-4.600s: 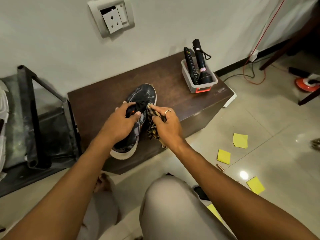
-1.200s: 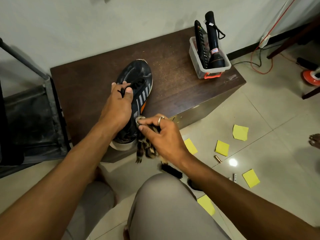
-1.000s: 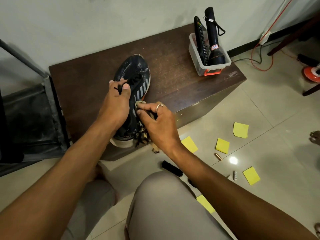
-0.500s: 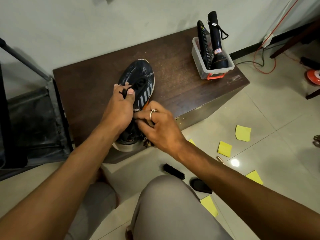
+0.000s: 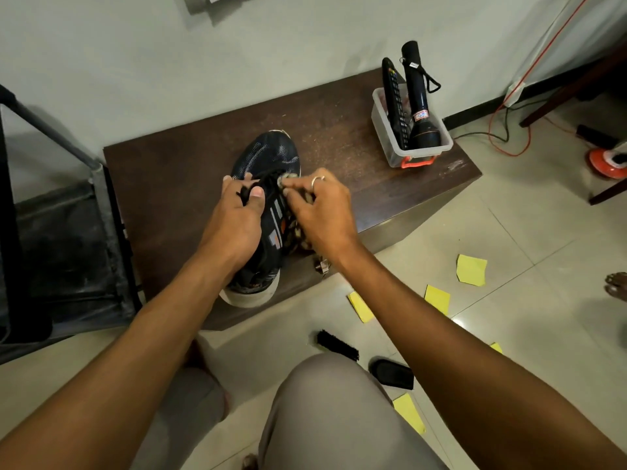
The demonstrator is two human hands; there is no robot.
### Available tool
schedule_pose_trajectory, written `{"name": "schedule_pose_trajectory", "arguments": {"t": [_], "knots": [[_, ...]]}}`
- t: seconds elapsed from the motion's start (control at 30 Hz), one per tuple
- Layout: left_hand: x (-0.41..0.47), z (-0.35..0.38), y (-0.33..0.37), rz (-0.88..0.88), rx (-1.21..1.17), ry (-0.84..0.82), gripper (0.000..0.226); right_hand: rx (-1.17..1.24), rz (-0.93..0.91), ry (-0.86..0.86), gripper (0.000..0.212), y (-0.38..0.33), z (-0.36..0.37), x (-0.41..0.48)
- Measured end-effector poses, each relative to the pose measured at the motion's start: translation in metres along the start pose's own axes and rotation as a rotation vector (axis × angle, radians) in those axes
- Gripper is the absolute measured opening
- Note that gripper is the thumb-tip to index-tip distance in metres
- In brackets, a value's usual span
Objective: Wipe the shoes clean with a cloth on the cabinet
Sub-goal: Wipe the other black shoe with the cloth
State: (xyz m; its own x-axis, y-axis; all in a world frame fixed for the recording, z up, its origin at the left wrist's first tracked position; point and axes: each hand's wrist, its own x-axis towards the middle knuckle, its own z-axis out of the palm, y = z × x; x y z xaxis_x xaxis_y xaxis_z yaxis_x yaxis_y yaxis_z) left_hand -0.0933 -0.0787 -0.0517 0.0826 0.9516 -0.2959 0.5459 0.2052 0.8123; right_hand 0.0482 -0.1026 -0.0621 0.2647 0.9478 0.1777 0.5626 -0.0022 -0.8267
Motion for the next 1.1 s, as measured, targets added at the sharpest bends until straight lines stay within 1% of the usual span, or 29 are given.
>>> {"name": "schedule_pose_trajectory", "arguments": {"t": [0.07, 0.1, 0.27, 0.3, 0.43, 0.5, 0.57, 0.63, 0.8, 0.87, 0.97, 1.03, 1.1], "knots": [[0.001, 0.0, 0.001, -0.012, 0.007, 0.005, 0.043, 0.032, 0.092, 0.073, 0.02, 0.001, 0.003, 0.02], [0.001, 0.0, 0.0, -0.018, 0.006, 0.004, 0.042, 0.05, 0.112, 0.081, 0.021, 0.0, 0.005, 0.02], [0.0, -0.002, 0.001, -0.013, -0.003, -0.007, 0.043, -0.002, 0.022, -0.07, 0.021, -0.007, 0.0, -0.018], [0.0, -0.002, 0.002, -0.02, 0.003, -0.009, 0.044, -0.007, 0.026, -0.068, 0.02, -0.006, -0.001, -0.01], [-0.002, -0.001, 0.005, -0.026, 0.005, -0.006, 0.044, 0.044, 0.139, 0.036, 0.02, -0.004, 0.003, 0.024], [-0.002, -0.001, 0.004, -0.034, -0.011, -0.01, 0.045, 0.055, 0.126, 0.012, 0.02, -0.008, 0.006, 0.011], [-0.003, 0.0, 0.005, -0.03, -0.023, -0.008, 0.046, 0.02, 0.083, -0.055, 0.021, -0.009, 0.003, -0.011], [-0.003, 0.0, 0.005, -0.039, -0.021, -0.009, 0.045, 0.007, 0.08, -0.08, 0.02, -0.007, -0.001, -0.012], [-0.001, 0.002, 0.004, -0.041, 0.018, -0.006, 0.05, -0.004, 0.149, 0.048, 0.02, -0.003, 0.003, 0.034], [0.0, 0.003, 0.002, -0.049, 0.014, -0.003, 0.049, 0.006, 0.151, 0.023, 0.022, -0.006, 0.005, 0.023], [0.002, 0.002, 0.0, -0.029, -0.01, 0.0, 0.045, 0.014, 0.125, -0.073, 0.022, -0.006, 0.001, -0.01], [0.002, 0.001, 0.0, -0.033, -0.009, -0.009, 0.047, 0.016, 0.119, -0.068, 0.021, -0.003, -0.001, -0.008], [0.002, 0.0, 0.0, -0.033, -0.007, -0.012, 0.047, 0.03, 0.139, -0.023, 0.02, 0.002, -0.001, 0.013]]}}
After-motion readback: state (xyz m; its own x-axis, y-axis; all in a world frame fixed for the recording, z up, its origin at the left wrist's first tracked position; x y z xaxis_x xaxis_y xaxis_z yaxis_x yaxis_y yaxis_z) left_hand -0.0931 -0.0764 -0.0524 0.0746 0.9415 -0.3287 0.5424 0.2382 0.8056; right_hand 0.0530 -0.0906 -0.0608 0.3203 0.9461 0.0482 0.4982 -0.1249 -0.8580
